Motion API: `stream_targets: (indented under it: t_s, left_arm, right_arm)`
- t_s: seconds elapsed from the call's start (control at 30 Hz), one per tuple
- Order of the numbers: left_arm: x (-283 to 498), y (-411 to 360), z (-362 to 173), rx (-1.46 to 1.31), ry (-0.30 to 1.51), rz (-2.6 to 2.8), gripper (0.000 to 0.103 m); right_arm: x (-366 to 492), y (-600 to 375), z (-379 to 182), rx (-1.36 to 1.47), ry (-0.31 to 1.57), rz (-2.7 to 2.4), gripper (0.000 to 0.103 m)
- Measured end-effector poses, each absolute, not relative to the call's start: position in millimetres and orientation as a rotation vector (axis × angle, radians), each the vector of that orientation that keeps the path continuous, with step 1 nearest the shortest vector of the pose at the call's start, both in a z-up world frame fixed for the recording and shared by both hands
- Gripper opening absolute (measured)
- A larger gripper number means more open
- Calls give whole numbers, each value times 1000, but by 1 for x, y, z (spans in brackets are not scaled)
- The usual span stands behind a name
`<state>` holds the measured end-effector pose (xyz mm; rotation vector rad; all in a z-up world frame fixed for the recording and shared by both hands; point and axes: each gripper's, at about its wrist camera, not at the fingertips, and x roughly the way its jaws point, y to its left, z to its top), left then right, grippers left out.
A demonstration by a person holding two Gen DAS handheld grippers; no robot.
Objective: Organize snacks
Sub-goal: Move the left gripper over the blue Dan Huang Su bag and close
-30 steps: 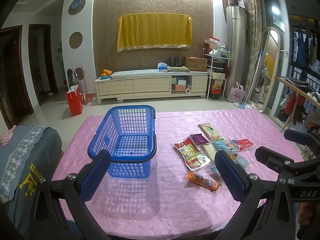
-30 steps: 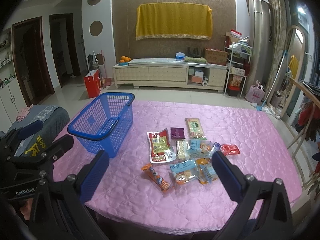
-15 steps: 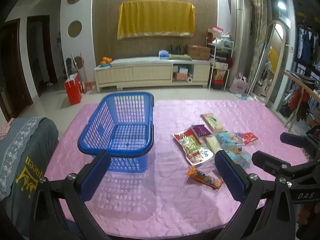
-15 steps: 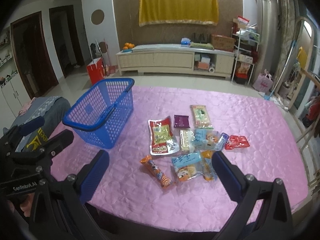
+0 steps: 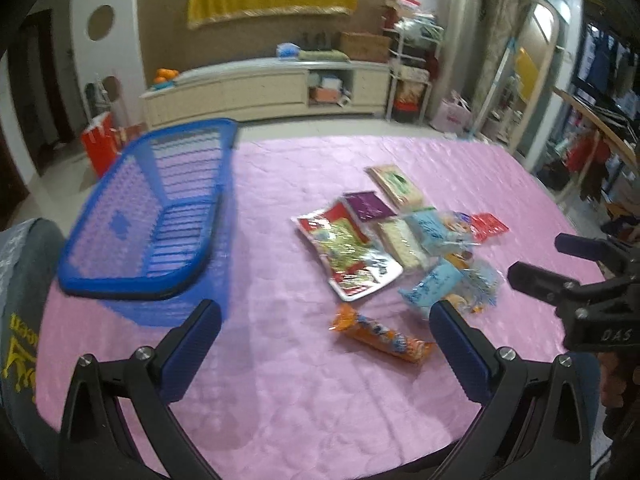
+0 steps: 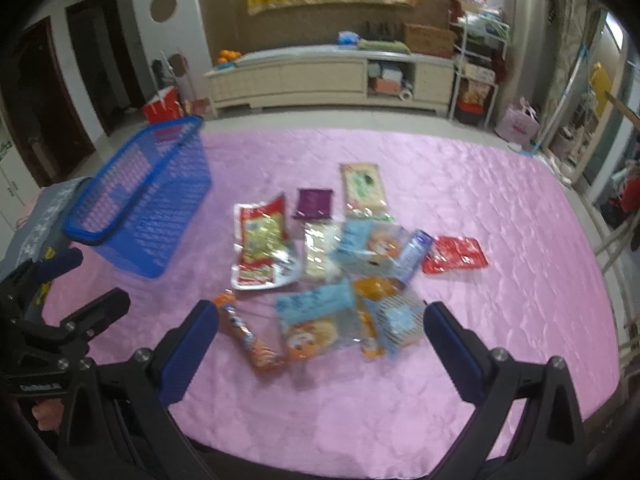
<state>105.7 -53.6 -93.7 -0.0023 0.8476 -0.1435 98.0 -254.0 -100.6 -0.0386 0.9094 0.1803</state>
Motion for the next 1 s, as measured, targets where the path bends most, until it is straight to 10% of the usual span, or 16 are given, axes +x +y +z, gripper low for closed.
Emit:
stream_targets:
  t_s: [1.0]
  left_arm:
    - [191,-185,-187,385,1097,-634,103]
  right_arm:
    - [116,-347,-184,50,1073,30,103]
